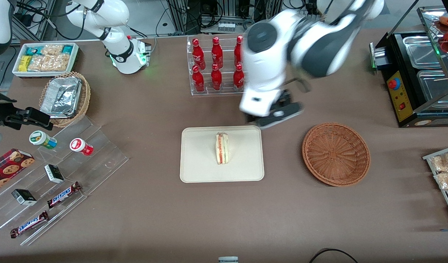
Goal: Place sandwich from basket to tray
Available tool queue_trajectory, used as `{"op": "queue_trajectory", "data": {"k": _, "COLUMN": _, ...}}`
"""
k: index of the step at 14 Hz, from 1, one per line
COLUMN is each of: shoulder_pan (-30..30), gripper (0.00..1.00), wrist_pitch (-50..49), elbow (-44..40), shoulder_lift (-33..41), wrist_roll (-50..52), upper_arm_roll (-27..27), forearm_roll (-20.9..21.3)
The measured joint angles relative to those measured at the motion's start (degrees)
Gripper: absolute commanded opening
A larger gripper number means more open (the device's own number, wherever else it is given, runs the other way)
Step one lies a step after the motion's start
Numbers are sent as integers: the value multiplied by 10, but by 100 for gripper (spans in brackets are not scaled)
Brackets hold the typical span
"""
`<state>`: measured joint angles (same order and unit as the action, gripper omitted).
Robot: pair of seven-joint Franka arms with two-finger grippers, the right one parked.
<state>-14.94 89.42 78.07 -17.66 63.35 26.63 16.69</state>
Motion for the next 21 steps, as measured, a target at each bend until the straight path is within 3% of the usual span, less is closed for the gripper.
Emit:
{"op": "queue_trajectory", "data": {"k": 4, "shoulder_pan": 115, "gripper": 99, "wrist_pitch": -74, "elbow": 8, "shoulder_lift": 81, "wrist_roll": -155, "upper_arm_roll": -3, "forearm_roll": -50}}
{"op": "queue_trajectory", "data": {"k": 7, "shoulder_pan": 183, "gripper": 99, "wrist_pitch": -98, "elbow": 14, "shoulder_lift": 94, "wrist_roll": -247, "upper_arm_roll": -5, "forearm_roll": -58}}
{"op": "queue_trajectory", "data": {"k": 16, "shoulder_pan": 302, "gripper": 99, "wrist_pitch": -106, "elbow": 16, "shoulder_lift": 118, "wrist_roll": -403, "upper_arm_roll": -8, "forearm_roll": -117}}
{"op": "queue_trajectory", "data": {"k": 18, "shoulder_pan": 304, "gripper": 99, "wrist_pitch": -110, "elbow": 22, "shoulder_lift": 129, "wrist_roll": -486, "upper_arm_roll": -47, "forearm_roll": -118}}
{"op": "queue_trajectory", "data": {"k": 21, "shoulder_pan": 247, "gripper": 99, "wrist_pitch": -112, "elbow": 33, "shoulder_lift": 149, "wrist_roll": -587, "upper_arm_roll": -175, "forearm_roll": -142}}
